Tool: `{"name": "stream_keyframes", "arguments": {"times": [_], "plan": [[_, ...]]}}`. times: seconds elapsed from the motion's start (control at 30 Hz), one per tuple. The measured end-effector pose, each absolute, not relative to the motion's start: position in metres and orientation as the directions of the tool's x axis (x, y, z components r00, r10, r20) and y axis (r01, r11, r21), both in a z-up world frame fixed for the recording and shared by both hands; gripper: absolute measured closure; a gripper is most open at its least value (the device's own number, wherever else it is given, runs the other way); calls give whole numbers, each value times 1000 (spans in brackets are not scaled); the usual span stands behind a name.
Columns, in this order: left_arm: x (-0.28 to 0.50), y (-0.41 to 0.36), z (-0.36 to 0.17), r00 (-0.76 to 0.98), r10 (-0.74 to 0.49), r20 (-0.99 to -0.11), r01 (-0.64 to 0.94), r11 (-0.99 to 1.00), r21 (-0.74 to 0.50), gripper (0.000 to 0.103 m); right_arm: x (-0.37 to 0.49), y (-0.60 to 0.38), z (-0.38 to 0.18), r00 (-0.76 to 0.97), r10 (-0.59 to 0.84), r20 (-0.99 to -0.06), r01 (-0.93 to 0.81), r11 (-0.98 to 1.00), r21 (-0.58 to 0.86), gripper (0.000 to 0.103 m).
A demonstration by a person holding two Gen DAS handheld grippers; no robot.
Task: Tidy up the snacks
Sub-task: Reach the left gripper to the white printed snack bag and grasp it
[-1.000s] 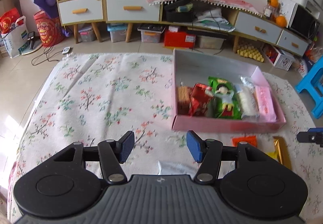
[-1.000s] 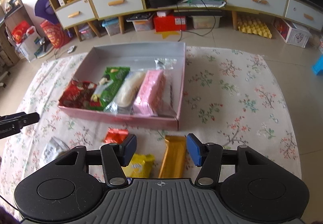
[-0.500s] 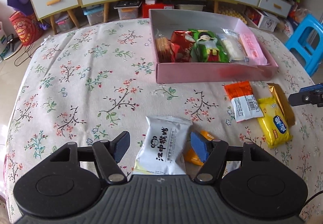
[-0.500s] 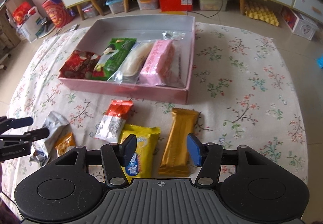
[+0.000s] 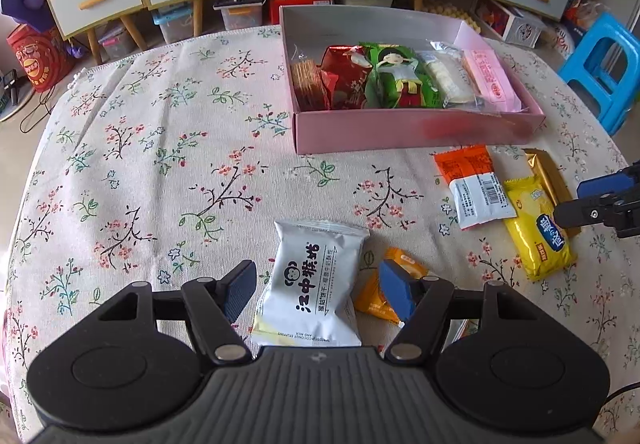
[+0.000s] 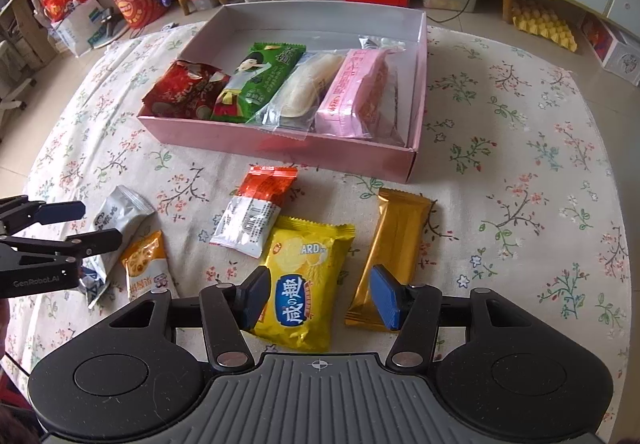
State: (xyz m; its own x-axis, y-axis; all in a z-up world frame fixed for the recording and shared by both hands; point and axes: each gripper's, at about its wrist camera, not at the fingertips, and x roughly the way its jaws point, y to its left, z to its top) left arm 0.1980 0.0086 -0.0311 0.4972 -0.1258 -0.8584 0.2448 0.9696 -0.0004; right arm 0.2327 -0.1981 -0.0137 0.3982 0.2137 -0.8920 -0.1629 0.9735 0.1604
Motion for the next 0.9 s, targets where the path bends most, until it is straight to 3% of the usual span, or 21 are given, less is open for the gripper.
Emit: {"name": "stream_keyframes", "arguments": {"times": [0.9], "plan": [[199,4,-39,459,-144,-877,270,963,-16,35,225,-174,-33,320,250,-914,-221,958,185,46]]}}
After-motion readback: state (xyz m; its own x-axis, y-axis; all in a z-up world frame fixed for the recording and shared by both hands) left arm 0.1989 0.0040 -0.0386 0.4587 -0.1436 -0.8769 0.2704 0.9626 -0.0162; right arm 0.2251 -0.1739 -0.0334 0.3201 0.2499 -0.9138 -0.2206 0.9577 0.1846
